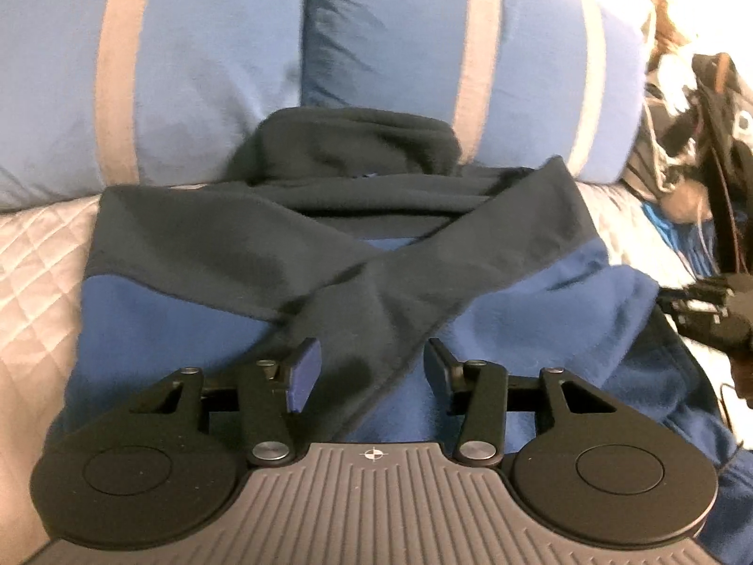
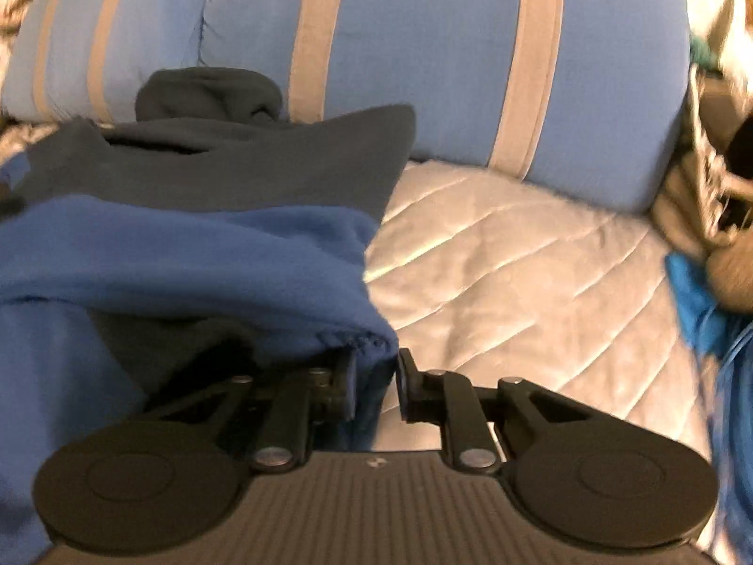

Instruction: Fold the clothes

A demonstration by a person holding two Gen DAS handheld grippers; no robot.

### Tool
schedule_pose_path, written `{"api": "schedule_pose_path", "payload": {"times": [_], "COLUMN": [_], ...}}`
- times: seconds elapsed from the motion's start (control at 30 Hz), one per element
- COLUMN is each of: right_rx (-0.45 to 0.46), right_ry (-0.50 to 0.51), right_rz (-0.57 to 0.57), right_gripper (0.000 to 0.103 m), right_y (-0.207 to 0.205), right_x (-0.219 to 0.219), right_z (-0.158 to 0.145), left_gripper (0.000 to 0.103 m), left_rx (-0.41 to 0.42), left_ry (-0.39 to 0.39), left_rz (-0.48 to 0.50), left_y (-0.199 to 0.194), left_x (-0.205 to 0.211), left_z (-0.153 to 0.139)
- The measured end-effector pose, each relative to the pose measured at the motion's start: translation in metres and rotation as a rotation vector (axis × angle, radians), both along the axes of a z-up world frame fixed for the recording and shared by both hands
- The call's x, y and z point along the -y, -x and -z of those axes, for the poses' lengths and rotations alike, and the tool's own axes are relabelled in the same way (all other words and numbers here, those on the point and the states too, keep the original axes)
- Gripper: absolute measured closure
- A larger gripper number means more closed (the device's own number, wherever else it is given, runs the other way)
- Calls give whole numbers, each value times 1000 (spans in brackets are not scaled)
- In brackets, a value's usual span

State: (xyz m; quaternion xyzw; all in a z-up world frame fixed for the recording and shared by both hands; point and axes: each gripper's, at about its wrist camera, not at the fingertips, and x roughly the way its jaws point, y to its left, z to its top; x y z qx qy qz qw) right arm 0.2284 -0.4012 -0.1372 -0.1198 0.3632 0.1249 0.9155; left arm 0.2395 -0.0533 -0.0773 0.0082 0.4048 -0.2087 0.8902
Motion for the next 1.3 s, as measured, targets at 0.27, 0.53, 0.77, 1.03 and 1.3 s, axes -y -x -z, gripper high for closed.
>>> {"api": "schedule_pose_path", "payload": {"times": [0.27, 0.53, 0.77, 1.03, 1.3], "right_rx": [98, 175, 273, 440, 585], "right_ry": [223, 124, -75, -156, -220], "right_rz": [-44, -10, 68, 54, 103], "right_gripper": [31, 4, 3, 3, 4], "right_y": [24, 53, 79, 109, 134], "right_x": [-21, 16, 44, 59, 80], "right_z": [-7, -79, -162, -242, -309], "left_gripper": [55, 37, 27, 26, 26], "left_rx": [30, 143, 263, 396, 550], "left_ry": [73, 167, 216, 230, 287], "left_rz": [-67, -133, -187, -170, -137], "left_y": [25, 81, 109, 134, 160], "left_x": [-44, -92, -107, -96, -96], "left_z": [-37, -100, -151, -203, -259]}}
